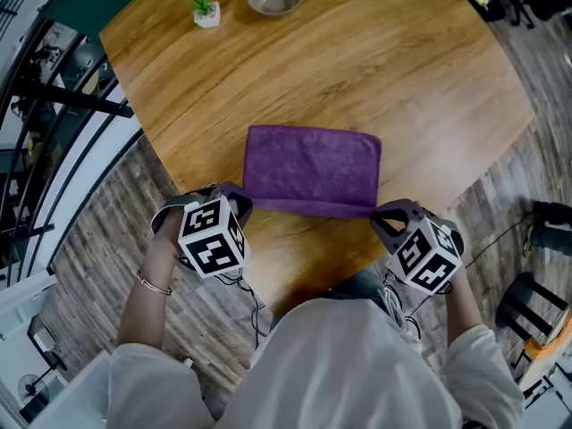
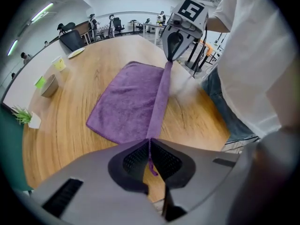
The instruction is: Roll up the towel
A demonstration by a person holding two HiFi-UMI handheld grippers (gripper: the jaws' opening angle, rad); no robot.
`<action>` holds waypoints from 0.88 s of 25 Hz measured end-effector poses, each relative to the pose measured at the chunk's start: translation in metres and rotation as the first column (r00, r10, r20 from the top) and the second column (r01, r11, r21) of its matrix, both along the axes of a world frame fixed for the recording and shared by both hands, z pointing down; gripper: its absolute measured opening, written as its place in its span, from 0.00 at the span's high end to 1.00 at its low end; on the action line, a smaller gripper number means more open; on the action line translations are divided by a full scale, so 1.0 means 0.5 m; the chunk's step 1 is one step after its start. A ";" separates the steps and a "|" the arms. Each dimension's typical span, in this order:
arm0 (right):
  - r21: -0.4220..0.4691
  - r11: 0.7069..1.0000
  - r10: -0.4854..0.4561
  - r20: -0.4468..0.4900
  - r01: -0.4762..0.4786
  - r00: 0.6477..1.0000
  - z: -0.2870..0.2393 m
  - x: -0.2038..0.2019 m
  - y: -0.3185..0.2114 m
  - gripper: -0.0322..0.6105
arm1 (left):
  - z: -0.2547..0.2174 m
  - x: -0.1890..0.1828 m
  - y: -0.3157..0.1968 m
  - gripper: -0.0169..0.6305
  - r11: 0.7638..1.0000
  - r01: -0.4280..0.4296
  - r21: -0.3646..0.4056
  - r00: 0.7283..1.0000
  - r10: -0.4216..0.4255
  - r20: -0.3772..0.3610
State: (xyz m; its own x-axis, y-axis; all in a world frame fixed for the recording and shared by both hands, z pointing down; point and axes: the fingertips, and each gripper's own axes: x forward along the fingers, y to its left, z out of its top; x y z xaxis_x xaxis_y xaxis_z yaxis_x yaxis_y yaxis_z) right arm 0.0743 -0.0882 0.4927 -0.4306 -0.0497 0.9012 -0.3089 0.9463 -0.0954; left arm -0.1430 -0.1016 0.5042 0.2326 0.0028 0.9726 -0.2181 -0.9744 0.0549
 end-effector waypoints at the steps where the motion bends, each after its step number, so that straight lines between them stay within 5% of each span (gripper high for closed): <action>1: 0.000 1.000 0.006 0.002 -0.006 1.000 -0.001 0.001 -0.007 0.93 | -0.001 0.000 -0.008 0.95 1.000 0.003 0.002 1.000 -0.003 0.001; 13: 0.013 0.994 0.109 0.002 -0.109 0.994 0.040 0.013 -0.084 0.93 | 0.034 0.007 -0.094 0.95 0.999 0.023 0.038 1.000 -0.024 0.017; 22: 0.058 0.987 0.148 0.002 -0.148 0.989 0.067 0.013 -0.102 0.92 | 0.047 0.005 -0.120 0.92 0.984 0.032 0.175 0.999 -0.034 0.009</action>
